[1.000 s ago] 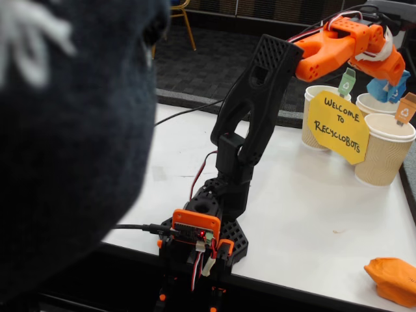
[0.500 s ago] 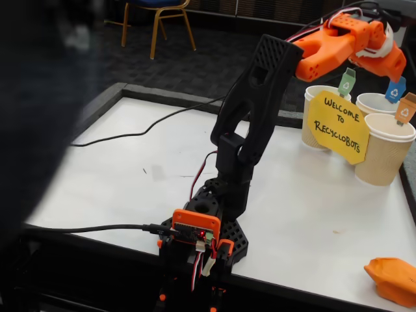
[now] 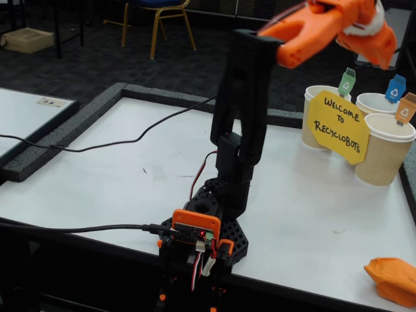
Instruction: Sort rubbish by color.
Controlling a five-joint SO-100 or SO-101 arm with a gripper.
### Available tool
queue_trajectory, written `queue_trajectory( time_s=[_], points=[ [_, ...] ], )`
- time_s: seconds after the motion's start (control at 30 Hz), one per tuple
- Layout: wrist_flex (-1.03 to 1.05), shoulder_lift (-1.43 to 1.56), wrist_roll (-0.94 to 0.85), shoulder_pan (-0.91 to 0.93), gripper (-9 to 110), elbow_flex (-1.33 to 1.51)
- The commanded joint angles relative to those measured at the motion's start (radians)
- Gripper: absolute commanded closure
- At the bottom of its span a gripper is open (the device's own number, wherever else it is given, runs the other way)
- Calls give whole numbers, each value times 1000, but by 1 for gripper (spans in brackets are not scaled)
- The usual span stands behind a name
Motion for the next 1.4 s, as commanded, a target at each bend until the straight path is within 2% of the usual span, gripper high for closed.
queue_trajectory(
  time_s=[0.0,0.33,0.5,0.93,1.37],
  points=[
    [14,383,-15,35,101,77],
    [21,765,-12,55,101,379],
    [44,934,97,57,101,491],
    [313,1129,531,57,101,514],
    [428,1270,657,57,101,652]
  ],
)
